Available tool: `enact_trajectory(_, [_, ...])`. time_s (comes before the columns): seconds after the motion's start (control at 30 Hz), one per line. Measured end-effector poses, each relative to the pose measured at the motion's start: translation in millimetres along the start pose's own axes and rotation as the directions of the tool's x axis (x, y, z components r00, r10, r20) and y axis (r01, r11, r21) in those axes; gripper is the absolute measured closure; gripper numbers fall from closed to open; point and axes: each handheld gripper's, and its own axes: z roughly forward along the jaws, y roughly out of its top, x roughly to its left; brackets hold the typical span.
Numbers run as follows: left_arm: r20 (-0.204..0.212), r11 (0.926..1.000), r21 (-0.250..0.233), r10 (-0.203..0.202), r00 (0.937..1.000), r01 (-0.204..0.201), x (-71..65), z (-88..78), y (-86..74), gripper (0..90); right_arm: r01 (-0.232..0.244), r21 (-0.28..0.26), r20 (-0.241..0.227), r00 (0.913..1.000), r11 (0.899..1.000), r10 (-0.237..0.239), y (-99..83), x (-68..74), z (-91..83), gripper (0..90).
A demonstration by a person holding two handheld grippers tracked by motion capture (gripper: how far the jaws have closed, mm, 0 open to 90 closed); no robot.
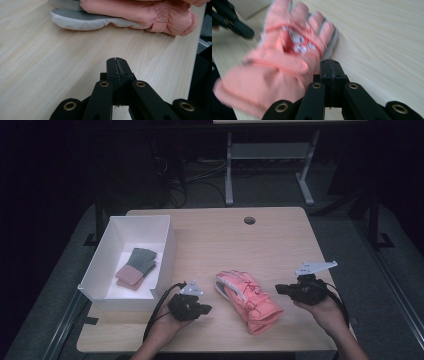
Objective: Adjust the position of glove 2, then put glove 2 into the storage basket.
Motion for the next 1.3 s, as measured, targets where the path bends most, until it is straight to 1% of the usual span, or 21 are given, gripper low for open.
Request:
enact_trajectory(0.03, [0.002,1.0000,-0.003,-0.006,1.0000,0.006,-0.8,0.9,0.5,89.7,0.001,0.002,0.006,1.0000,1.000,-0.001,-5.5,-1.7,-0.5,90.0])
enact_trajectory(0.07, [0.000,0.9999,0.008,0.008,1.0000,-0.008,-0.8,1.9,2.0,89.8,0.007,0.004,0.003,1.0000,1.000,-0.007,-8.7,-3.1,-0.1,90.0])
enact_trajectory(0.13, [0.011,1.0000,0.001,-0.003,0.9999,0.003,-3.4,7.4,6.8,89.7,0.006,0.028,-0.006,1.0000,1.000,-0.006,-16.6,-3.3,1.8,90.0])
enact_trajectory(0.23, [0.020,0.9996,0.018,0.023,0.9995,-0.024,-6.1,19.6,19.1,89.7,0.037,0.076,-0.021,0.9992,0.996,-0.036,-28.2,-1.4,9.4,90.0])
enact_trajectory(0.27, [0.020,0.9997,0.016,0.019,0.9996,-0.019,-6.5,24.4,22.8,89.7,0.039,0.087,-0.030,0.9989,0.995,-0.037,-31.5,-0.5,12.8,90.0])
enact_trajectory(0.33, [0.026,0.9992,0.034,0.020,0.9995,-0.021,-5.3,32.8,28.4,89.7,0.048,0.111,-0.041,0.9982,0.993,-0.043,-34.0,2.1,17.1,90.0])
enact_trajectory(0.4, [0.029,0.9992,0.037,0.016,0.9994,-0.017,-2.9,40.9,34.8,89.7,0.070,0.126,-0.058,0.9963,0.990,-0.063,-33.7,5.4,22.1,90.0])
enact_trajectory(0.43, [0.027,0.9993,0.036,0.012,0.9996,-0.013,-2.3,44.5,38.1,89.7,0.070,0.130,-0.065,0.9959,0.989,-0.062,-33.0,7.5,23.8,90.0])
enact_trajectory(0.47, [0.024,0.9993,0.035,0.013,0.9996,-0.014,-1.5,47.0,41.1,89.7,0.086,0.128,-0.070,0.9945,0.988,-0.078,-33.0,8.2,25.5,90.0])
enact_trajectory(0.6, [0.016,0.9991,0.042,0.007,0.9998,-0.008,3.7,53.5,48.0,89.7,0.091,0.142,-0.082,0.9934,0.986,-0.080,-35.0,11.4,29.7,90.0])
enact_trajectory(0.63, [0.021,0.9994,0.031,-0.013,0.9997,0.013,4.4,55.4,48.1,89.7,0.087,0.144,-0.086,0.9934,0.986,-0.075,-35.1,12.4,30.4,90.0])
enact_trajectory(0.67, [0.027,0.9992,0.030,-0.028,0.9992,0.027,5.6,56.2,48.2,89.7,0.091,0.148,-0.089,0.9930,0.985,-0.078,-35.0,13.0,31.1,90.0])
enact_trajectory(0.73, [0.030,0.9987,0.042,-0.029,0.9991,0.028,9.0,57.6,49.1,89.7,0.098,0.144,-0.097,0.9917,0.985,-0.084,-35.5,14.7,33.2,90.0])
enact_trajectory(0.8, [0.034,0.9985,0.035,-0.043,0.9985,0.042,11.1,58.6,50.1,89.7,0.103,0.150,-0.110,0.9901,0.983,-0.087,-35.6,17.5,35.0,90.0])
enact_trajectory(0.87, [0.036,0.9989,0.036,-0.032,0.9988,0.031,14.2,58.5,50.9,89.7,0.104,0.157,-0.120,0.9890,0.982,-0.086,-35.0,21.6,37.1,90.0])
enact_trajectory(0.93, [0.043,0.9987,0.019,-0.047,0.9980,0.047,16.0,58.8,49.7,89.7,0.117,0.152,-0.136,0.9860,0.981,-0.096,-33.6,26.3,40.3,90.0])
enact_trajectory(0.97, [0.046,0.9990,0.023,-0.040,0.9982,0.039,17.5,58.3,49.3,89.7,0.123,0.147,-0.144,0.9843,0.982,-0.102,-32.6,28.9,42.2,90.0])
enact_trajectory(1.0, [0.047,0.9989,0.015,-0.044,0.9979,0.043,17.0,58.5,49.0,89.7,0.134,0.147,-0.154,0.9819,0.980,-0.111,-31.5,31.3,43.9,90.0])
enact_trajectory(1.1, [0.055,0.9996,0.019,-0.020,0.9983,0.019,18.3,56.6,49.3,89.7,0.155,0.130,-0.179,0.9751,0.979,-0.131,-28.6,37.3,48.0,90.0])
enact_trajectory(1.23, [0.069,0.9995,0.009,-0.032,0.9971,0.032,22.7,55.8,49.6,89.7,0.170,0.131,-0.205,0.9686,0.977,-0.141,-26.7,46.2,53.0,90.0])
enact_trajectory(1.3, [0.075,0.9994,-0.001,-0.035,0.9965,0.035,25.8,54.5,49.8,89.7,0.185,0.130,-0.221,0.9631,0.974,-0.154,-26.2,50.5,56.5,90.0])
